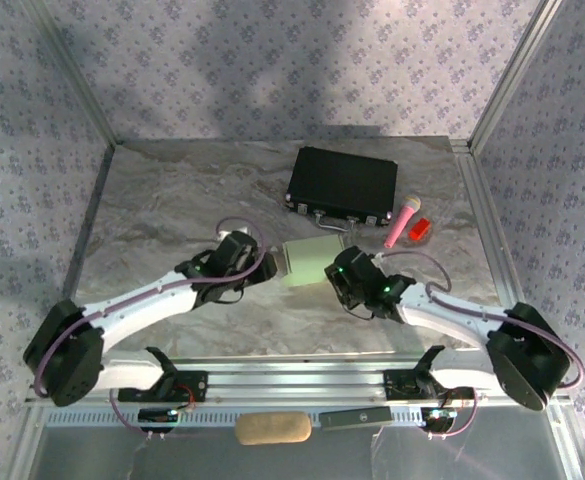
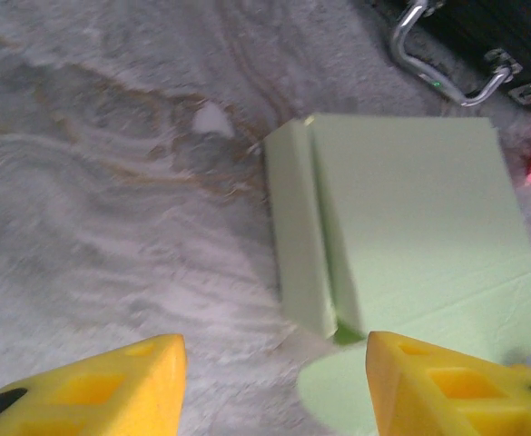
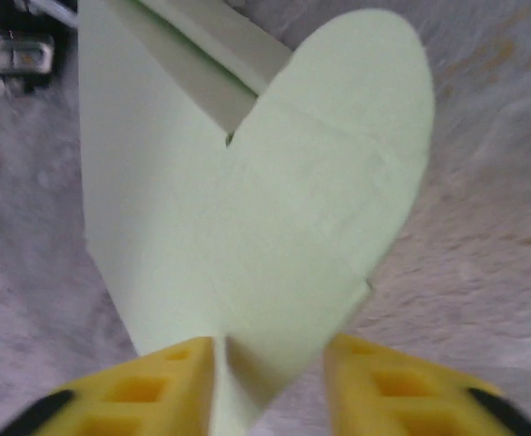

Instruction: Fold the paper box

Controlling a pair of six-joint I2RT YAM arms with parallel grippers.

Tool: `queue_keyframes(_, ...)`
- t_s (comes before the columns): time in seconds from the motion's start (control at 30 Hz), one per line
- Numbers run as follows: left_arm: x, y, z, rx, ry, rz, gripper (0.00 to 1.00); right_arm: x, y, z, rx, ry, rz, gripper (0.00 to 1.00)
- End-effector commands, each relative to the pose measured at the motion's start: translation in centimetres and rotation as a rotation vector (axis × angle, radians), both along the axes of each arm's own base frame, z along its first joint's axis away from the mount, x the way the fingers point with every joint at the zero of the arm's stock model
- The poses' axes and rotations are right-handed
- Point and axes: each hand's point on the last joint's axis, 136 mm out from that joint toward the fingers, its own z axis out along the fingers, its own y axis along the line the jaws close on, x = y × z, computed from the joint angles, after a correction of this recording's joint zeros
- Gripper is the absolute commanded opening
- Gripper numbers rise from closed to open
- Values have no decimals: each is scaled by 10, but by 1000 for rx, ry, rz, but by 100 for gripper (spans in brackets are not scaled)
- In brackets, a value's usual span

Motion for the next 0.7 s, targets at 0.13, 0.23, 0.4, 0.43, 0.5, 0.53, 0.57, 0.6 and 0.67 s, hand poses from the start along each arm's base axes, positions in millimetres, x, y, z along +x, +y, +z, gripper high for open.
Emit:
queue_keyframes(0.13, 19, -37, 2, -42, 46, -180, 54, -6, -42, 57, -220, -157, 249, 59)
queue_keyframes(0.23, 21, -43, -8, -41, 71, -191, 53, 24, -52, 77, -244, -256, 350, 60)
queue_keyframes(0.4, 19, -46, -17, -59, 91, -184, 52, 64, -53, 66, -316, -237, 505, 54)
queue_keyframes(0.43, 17, -46, -19, -62, 94, -182, 52, 69, -51, 61, -326, -228, 539, 53)
queue_keyframes(0.5, 14, -47, -26, -60, 103, -178, 52, 79, -45, 51, -341, -213, 599, 52)
queue_keyframes(0.53, 13, -49, -29, -64, 106, -181, 53, 83, -41, 45, -343, -205, 627, 52)
queue_keyframes(0.57, 12, -50, -33, -67, 113, -181, 53, 86, -37, 41, -344, -203, 650, 52)
queue_keyframes(0.6, 12, -52, -38, -70, 124, -183, 52, 88, -34, 36, -344, -196, 667, 51)
queue_keyframes(0.67, 12, -55, -44, -78, 133, -187, 52, 90, -32, 22, -350, -165, 684, 51)
